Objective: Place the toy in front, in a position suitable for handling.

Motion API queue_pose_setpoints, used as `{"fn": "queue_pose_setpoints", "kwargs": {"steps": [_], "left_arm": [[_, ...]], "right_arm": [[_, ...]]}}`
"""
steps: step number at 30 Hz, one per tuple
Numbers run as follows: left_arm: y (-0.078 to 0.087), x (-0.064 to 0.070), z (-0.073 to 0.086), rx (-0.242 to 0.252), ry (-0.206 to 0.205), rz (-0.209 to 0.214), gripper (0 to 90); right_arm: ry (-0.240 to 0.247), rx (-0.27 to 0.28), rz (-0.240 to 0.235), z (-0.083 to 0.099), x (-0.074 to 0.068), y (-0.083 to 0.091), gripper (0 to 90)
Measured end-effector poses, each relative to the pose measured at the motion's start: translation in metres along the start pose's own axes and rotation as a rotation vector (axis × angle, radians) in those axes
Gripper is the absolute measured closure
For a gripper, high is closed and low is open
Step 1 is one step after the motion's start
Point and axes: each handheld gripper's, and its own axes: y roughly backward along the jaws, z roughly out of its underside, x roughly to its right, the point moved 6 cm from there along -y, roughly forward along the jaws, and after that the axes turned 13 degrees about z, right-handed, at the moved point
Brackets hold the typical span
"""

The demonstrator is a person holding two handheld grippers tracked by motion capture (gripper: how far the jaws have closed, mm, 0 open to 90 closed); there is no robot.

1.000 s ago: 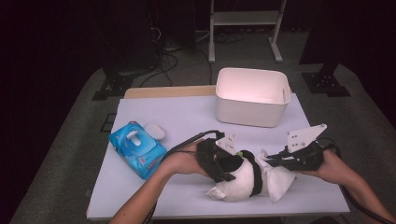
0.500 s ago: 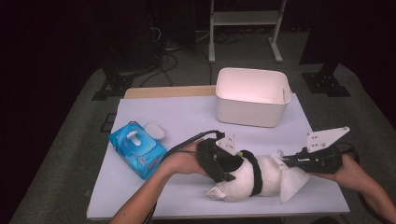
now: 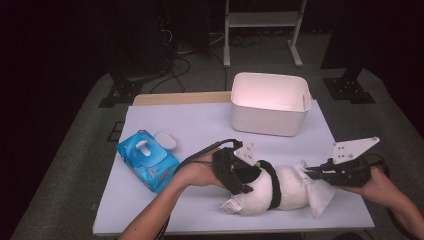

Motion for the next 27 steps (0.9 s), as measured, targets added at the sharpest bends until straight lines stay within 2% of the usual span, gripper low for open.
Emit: {"fn": "queue_pose_setpoints", "kwargs": {"steps": [4, 13, 19, 22, 27], "left_arm": [[0.000, 0.000, 0.000, 0.005, 0.008, -0.002, 24.7], [-0.002, 0.000, -0.001, 0.008, 0.003, -0.009, 24.7], [-0.002, 0.002, -0.003, -0.009, -0.006, -0.014, 24.6], [-0.002, 0.002, -0.002, 0.005, -0.006, -0.012, 24.6], [-0.002, 0.002, -0.002, 0.008, -0.004, -0.013, 24.6]], "right_arm": [[0.054, -0.003, -0.018, -0.015, -0.006, -0.010, 84.6], [0.112, 0.012, -0.068, -0.043, -0.020, -0.030, 83.9], [0.174, -0.016, -0.122, -0.058, -0.036, -0.053, 82.8], [0.179, -0.020, -0.122, -0.063, -0.035, -0.054, 76.9], [0.181, -0.024, -0.117, -0.064, -0.033, -0.046, 69.2]]}}
